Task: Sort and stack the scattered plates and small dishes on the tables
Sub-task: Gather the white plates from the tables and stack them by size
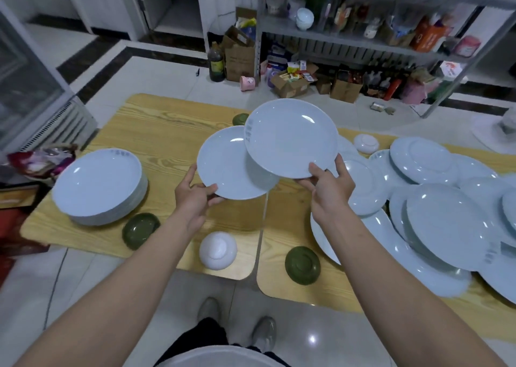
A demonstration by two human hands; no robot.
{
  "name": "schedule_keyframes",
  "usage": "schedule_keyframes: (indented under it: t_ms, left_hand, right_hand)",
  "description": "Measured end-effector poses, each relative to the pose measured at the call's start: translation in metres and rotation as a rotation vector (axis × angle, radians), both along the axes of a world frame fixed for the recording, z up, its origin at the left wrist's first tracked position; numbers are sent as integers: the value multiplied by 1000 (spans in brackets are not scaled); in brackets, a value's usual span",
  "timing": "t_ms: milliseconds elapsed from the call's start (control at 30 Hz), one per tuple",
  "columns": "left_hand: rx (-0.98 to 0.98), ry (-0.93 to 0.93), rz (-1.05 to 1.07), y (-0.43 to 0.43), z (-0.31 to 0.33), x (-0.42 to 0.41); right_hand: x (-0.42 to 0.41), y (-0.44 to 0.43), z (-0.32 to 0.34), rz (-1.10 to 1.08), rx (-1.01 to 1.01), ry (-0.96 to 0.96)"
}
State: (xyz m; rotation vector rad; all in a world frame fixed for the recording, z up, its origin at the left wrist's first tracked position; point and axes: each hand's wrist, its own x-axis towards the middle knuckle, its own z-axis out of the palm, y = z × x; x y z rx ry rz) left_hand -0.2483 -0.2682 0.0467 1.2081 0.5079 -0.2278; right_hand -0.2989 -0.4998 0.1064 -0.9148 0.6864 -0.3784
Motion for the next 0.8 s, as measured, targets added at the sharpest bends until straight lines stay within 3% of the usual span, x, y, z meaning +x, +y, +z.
schedule_keyframes:
  t_ms: [400,800]
  left_hand:
    - [-18,-50,139,91,21,0]
    - [4,16,267,217,13,15]
  right_hand:
    - [22,87,13,97,10,-7]
    - [48,202,7,109,25,45]
